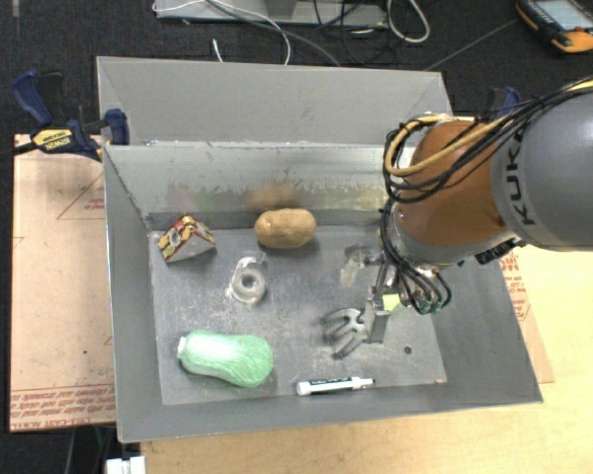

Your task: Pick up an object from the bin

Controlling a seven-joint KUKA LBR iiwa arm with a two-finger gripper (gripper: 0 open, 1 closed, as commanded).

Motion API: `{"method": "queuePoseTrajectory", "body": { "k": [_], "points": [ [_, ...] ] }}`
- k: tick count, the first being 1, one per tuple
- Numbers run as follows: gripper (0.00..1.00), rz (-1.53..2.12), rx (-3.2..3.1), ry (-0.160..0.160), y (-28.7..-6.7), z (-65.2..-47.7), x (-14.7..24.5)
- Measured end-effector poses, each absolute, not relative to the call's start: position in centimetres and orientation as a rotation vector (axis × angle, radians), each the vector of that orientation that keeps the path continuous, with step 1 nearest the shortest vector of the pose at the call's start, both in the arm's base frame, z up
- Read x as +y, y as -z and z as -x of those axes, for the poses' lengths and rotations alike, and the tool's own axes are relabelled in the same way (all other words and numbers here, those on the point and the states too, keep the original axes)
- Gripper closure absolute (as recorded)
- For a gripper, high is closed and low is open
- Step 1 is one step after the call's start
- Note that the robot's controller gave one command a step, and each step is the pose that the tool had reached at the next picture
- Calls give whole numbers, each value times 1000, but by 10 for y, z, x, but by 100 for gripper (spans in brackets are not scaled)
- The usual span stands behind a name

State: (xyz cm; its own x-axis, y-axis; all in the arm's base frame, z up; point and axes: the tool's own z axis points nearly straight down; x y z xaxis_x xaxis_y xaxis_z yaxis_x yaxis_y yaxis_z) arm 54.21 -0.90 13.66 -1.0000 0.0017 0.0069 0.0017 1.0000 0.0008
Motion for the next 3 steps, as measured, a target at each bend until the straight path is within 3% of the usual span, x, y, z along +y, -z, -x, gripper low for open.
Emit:
{"method": "queuePoseTrajectory", "body": {
  "k": [1, 2, 3],
  "points": [
    [0, 2, -3142, 1, -141, -544, -9],
    [0, 116, -3139, 3, -69, -534, -25],
    [0, 198, -3148, 5, -71, -534, -18]
  ]
}}
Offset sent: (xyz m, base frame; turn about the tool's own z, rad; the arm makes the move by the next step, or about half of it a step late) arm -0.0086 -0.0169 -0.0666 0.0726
